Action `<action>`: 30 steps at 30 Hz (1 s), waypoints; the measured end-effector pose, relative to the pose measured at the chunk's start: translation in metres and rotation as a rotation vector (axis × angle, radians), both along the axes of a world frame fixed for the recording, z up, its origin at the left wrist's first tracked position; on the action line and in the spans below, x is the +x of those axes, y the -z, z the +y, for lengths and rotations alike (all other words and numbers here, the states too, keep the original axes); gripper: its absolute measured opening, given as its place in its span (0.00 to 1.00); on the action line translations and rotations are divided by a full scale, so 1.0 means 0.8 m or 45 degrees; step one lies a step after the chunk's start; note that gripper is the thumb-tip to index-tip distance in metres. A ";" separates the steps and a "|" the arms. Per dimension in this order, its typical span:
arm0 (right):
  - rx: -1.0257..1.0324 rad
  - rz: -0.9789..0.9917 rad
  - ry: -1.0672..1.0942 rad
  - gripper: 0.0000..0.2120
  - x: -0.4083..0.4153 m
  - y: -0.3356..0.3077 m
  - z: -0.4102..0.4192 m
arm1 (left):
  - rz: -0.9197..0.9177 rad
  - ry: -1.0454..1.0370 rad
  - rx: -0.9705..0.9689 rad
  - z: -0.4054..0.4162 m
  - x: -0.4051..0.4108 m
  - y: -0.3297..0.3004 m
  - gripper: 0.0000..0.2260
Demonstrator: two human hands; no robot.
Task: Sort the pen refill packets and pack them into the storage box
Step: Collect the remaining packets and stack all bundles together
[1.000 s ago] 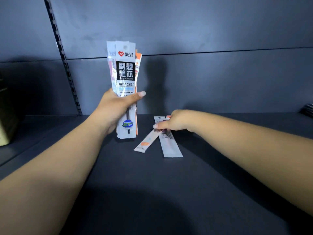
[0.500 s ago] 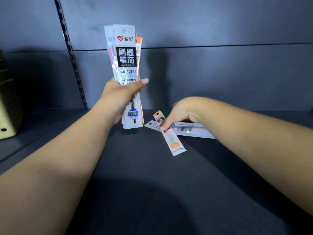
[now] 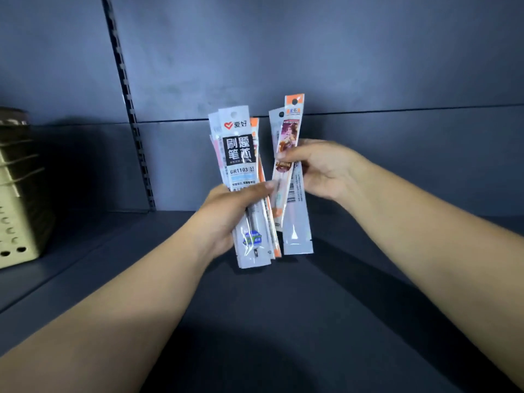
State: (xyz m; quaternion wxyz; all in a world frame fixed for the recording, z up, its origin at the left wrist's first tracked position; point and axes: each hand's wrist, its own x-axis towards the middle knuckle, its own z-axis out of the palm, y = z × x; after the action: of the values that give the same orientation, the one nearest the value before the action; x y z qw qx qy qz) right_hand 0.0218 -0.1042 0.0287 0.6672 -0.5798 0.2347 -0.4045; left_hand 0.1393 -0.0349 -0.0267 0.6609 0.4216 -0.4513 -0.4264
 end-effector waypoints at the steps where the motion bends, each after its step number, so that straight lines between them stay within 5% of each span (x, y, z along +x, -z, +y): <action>1: -0.004 -0.044 -0.017 0.11 0.005 -0.001 0.003 | -0.023 0.016 -0.002 0.001 -0.002 0.001 0.13; 17: -0.080 -0.157 -0.237 0.02 -0.003 -0.013 0.018 | -0.019 0.201 -0.019 0.010 -0.005 -0.005 0.12; 24: -0.075 -0.130 0.128 0.10 0.011 -0.009 0.024 | -0.105 0.031 -0.005 0.004 -0.003 0.000 0.05; 30: -0.641 -0.111 0.593 0.10 -0.004 -0.021 -0.002 | -0.283 -0.215 -0.093 0.001 0.005 -0.006 0.13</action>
State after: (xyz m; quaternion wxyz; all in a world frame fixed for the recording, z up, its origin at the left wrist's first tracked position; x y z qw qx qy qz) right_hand 0.0186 -0.1060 0.0456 0.4025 -0.6394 0.2248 -0.6154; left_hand 0.1433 -0.0339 -0.0216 0.6554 0.4782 -0.4999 -0.3031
